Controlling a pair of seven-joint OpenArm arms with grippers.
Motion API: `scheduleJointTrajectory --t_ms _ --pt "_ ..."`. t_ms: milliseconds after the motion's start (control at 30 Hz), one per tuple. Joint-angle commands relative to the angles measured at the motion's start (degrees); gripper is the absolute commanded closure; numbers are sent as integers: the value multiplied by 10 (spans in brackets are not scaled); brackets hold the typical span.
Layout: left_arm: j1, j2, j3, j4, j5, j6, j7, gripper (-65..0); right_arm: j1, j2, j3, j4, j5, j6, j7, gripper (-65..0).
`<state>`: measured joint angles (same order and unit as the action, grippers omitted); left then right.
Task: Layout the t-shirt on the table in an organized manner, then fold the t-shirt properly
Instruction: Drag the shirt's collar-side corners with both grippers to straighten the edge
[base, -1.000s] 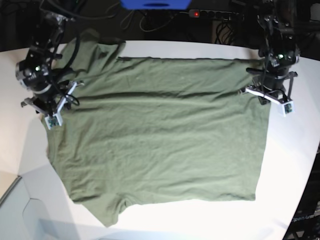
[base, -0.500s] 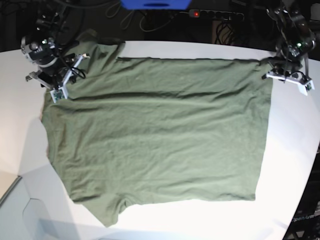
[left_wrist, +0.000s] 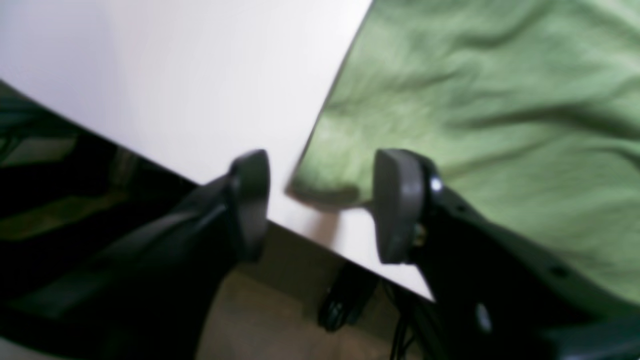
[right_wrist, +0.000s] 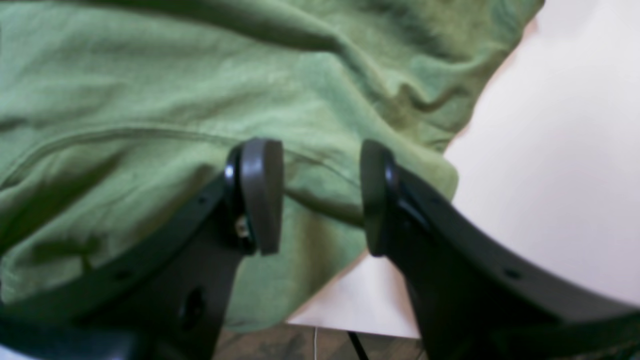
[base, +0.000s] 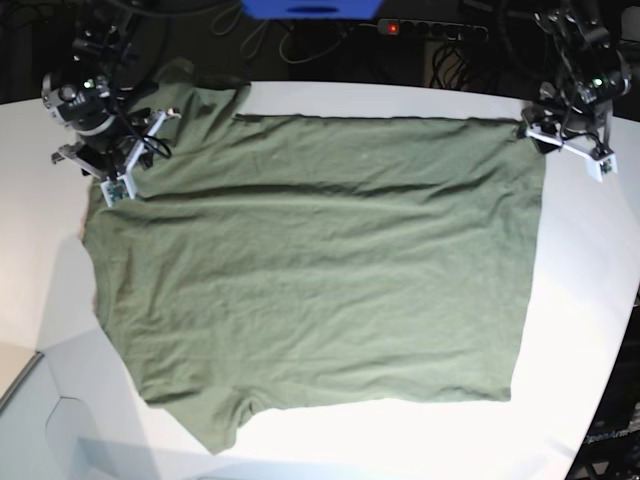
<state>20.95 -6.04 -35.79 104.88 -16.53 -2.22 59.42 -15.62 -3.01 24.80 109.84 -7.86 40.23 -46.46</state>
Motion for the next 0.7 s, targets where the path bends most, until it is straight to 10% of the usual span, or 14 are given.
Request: scheduleJointTrajectory --t_ms 0,667 --pt "-2 -7 0 -2 -1 0 -6 -281 2 2 1 10 4 -2 9 -259" --pt "-12 -10 1 -79 -2 -1 -57 -242 1 2 0 9 4 -2 9 -259"
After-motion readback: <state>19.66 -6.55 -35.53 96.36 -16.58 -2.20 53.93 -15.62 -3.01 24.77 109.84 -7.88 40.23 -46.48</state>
